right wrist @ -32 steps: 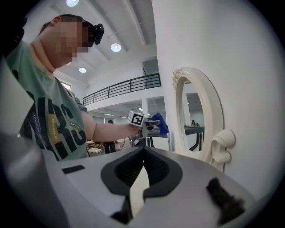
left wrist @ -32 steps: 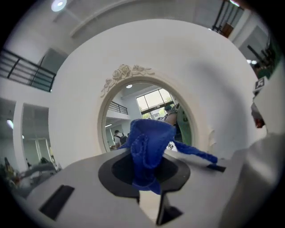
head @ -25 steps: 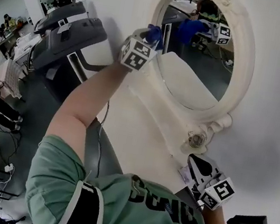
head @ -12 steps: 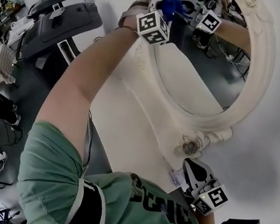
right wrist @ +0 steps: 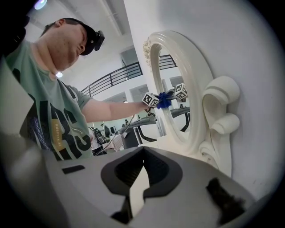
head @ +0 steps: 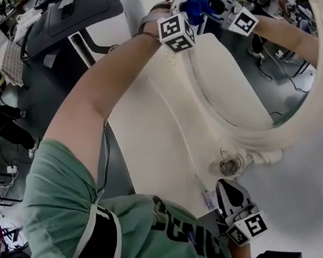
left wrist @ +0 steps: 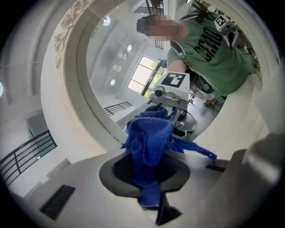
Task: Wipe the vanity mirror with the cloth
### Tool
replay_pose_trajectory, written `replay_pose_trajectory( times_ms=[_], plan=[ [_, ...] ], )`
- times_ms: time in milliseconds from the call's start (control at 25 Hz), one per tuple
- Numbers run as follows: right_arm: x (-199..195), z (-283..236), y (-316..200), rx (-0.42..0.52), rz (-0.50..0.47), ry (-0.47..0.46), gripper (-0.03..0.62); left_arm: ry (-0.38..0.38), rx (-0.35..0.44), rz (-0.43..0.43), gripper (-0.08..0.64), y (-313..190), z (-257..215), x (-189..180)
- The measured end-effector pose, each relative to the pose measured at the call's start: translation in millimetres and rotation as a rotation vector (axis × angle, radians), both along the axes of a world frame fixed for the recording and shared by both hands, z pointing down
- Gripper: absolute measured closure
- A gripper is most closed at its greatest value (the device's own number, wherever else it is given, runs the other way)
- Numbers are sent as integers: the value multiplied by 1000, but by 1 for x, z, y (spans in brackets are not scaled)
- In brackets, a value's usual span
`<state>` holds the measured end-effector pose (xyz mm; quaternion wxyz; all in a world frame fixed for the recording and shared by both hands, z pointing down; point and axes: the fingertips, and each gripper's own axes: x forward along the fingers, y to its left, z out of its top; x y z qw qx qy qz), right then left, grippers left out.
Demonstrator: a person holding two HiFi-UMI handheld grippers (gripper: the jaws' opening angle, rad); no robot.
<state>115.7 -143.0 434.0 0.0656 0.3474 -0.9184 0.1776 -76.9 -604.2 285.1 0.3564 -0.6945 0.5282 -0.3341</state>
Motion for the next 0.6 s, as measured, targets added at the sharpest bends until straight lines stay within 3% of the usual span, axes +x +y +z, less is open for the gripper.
replay_pose_trajectory(
  times_ms=[280, 440, 600],
  plan=[
    [6, 7, 10, -46, 14, -12, 580, 102, -149, -10, 482, 21, 107, 14],
    [7, 15, 15, -65, 0, 25, 580, 160, -285, 7, 482, 50, 176, 38],
    [-4, 8, 14, -80, -8, -8, 580, 177, -429, 73, 480, 94, 239, 73]
  ],
)
